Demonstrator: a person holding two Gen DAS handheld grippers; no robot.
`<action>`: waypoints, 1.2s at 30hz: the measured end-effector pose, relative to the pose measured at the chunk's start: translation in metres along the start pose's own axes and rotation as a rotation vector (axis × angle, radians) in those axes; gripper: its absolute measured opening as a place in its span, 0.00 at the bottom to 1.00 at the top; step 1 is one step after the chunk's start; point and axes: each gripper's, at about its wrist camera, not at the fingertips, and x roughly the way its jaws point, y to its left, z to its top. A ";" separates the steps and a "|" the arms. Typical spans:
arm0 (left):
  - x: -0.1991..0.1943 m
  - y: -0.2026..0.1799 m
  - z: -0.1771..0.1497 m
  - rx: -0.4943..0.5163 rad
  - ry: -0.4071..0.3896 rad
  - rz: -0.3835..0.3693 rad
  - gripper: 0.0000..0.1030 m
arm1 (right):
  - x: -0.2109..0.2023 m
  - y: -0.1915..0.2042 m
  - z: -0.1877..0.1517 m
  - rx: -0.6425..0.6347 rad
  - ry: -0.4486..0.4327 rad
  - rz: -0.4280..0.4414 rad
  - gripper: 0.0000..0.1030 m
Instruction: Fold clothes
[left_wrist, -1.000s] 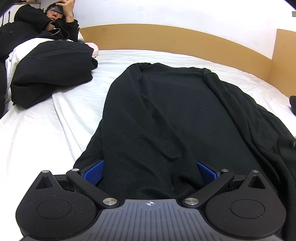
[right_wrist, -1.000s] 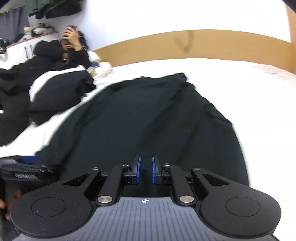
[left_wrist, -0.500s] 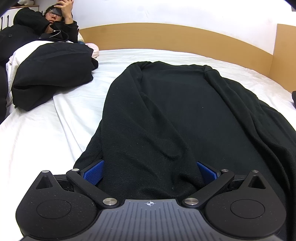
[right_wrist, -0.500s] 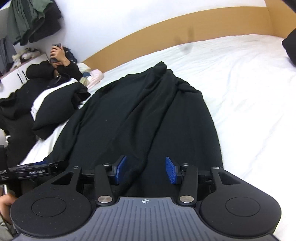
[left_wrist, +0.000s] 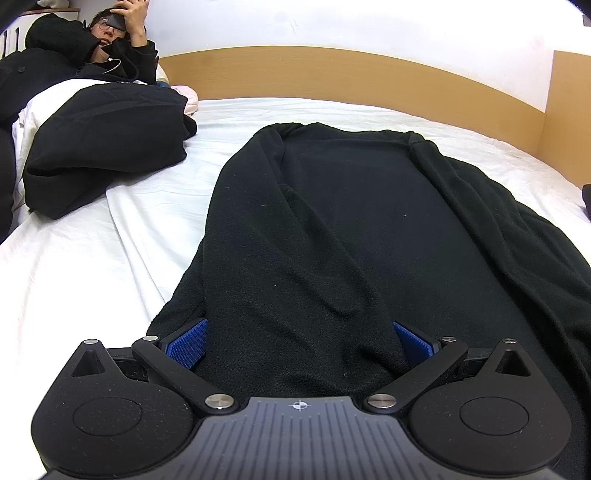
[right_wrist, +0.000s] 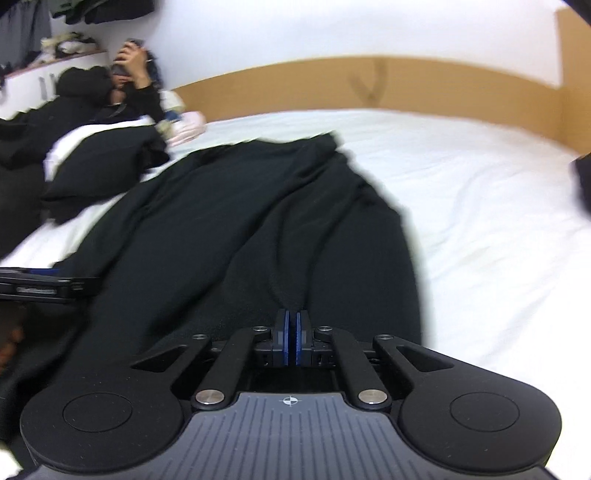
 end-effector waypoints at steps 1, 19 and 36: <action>0.000 0.000 0.000 0.001 0.000 0.000 0.99 | -0.001 -0.006 -0.001 0.024 -0.002 0.001 0.03; 0.000 -0.093 0.041 0.060 0.292 -0.447 0.93 | 0.003 -0.014 -0.012 0.115 0.038 0.054 0.05; 0.016 -0.097 0.031 -0.164 0.394 -0.552 0.02 | -0.004 -0.012 -0.015 0.095 0.036 0.061 0.05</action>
